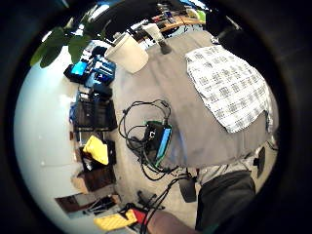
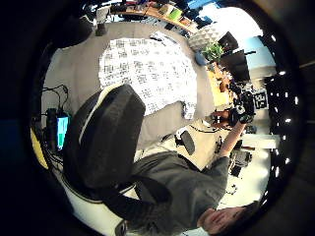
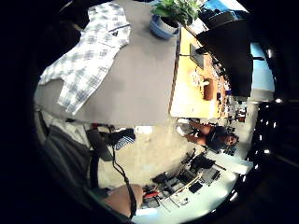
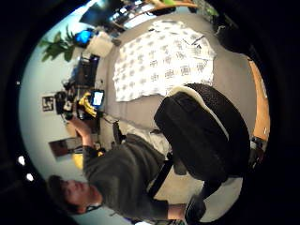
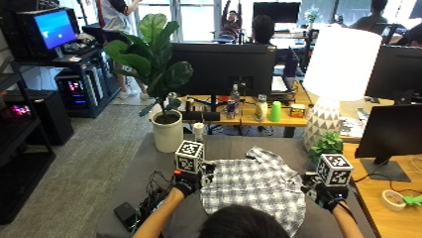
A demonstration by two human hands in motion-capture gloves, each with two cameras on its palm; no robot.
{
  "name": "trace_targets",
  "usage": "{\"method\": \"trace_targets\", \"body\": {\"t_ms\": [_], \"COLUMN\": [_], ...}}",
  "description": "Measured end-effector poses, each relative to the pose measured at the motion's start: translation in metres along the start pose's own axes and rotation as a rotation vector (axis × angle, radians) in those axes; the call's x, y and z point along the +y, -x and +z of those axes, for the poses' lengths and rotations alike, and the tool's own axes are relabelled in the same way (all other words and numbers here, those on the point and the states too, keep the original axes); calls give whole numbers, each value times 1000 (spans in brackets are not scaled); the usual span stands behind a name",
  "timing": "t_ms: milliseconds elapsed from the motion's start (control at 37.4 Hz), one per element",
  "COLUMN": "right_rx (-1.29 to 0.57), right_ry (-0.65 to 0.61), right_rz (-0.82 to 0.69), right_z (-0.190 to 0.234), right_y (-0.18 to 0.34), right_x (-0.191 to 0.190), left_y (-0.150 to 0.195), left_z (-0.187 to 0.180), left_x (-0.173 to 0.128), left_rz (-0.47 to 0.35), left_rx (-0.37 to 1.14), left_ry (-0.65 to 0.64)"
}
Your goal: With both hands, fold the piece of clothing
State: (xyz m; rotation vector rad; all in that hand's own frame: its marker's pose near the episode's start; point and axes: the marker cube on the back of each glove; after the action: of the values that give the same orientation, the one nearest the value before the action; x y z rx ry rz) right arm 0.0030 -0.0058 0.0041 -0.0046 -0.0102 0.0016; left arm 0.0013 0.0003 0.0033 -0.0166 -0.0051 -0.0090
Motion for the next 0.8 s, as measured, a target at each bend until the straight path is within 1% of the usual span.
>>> {"method": "trace_targets", "body": {"t_ms": [160,241,428,535,642,802], "right_rx": [-22,-28,-42,-47,-21,-10], "right_ry": [-4,-2,5,35,99,118], "right_rz": [0,1,-1,-21,-35,-32], "right_z": [2,3,1,4,14,23], "right_y": [-6,-10,-13,-10,-7,-7], "right_x": [-11,-18,-26,-27,-25,-23], "left_y": [-3,-4,-5,-6,-14,-31], "left_z": [7,8,4,8,22,47], "left_x": [-3,-7,-11,-15,-17,-21], "left_rz": [3,19,22,28,48,94], "left_rx": [-5,2,16,39,78,62], "left_ry": [30,28,21,27,72,133]}}
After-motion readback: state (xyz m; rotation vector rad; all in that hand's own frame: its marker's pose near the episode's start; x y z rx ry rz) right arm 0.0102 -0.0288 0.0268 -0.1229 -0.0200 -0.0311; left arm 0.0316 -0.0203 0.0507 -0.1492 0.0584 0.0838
